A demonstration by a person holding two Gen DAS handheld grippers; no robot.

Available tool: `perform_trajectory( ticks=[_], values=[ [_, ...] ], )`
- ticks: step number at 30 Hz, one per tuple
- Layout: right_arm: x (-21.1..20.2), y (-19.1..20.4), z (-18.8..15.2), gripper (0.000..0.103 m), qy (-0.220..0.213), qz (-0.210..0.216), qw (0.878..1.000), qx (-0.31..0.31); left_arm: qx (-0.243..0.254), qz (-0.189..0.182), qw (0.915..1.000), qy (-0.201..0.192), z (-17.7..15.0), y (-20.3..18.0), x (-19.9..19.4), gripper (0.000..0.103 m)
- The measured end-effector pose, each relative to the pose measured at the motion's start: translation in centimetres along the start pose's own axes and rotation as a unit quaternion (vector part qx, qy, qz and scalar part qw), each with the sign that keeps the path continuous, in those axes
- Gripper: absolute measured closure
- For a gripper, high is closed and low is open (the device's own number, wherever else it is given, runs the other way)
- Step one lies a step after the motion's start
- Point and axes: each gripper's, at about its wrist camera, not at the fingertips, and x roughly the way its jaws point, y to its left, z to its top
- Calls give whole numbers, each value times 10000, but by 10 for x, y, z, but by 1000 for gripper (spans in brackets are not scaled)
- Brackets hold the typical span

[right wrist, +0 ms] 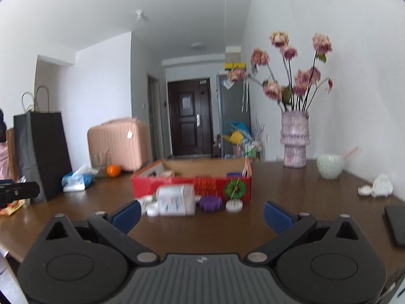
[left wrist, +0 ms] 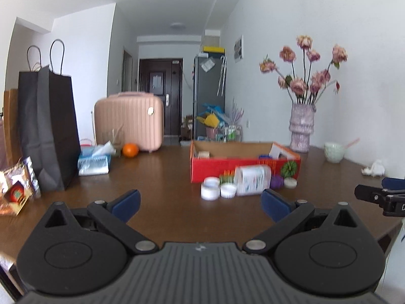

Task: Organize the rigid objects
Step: 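Withdraw both grippers from the box and back away, then grasp the clear tape roll with the left gripper while the right grasps the white round disc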

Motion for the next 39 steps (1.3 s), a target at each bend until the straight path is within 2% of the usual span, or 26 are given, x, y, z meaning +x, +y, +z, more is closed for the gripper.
perform_trajectory(
  ticks=[5,9,18,24,29,32,35,39],
  values=[
    [-14,-2,-32,0,413,104,9991,50,-59,-37,9988,476,-15,-1,6,0],
    [-7,-11,-35,0,514,-146,9985,106,-87,-66,9990,436,-13,-2,14,0],
    [30,-25,-37,3,849,-128,9950,509,324,-77,9976,613,-16,-14,60,0],
    [69,-44,-25,5,999,-222,9919,752,319,-146,9969,704,3,-14,114,0],
    [108,-58,-9,6,1074,-316,9912,705,110,-183,9959,877,22,-12,180,0],
    [139,-65,0,8,1254,-259,9903,545,7,-142,9940,1089,27,-8,219,0],
    [173,-71,8,14,1513,-199,9872,463,32,-315,9922,1209,28,-6,250,1],
    [220,-79,17,18,1741,-54,9841,347,-43,-450,9876,1506,22,-4,287,14]
  ],
)
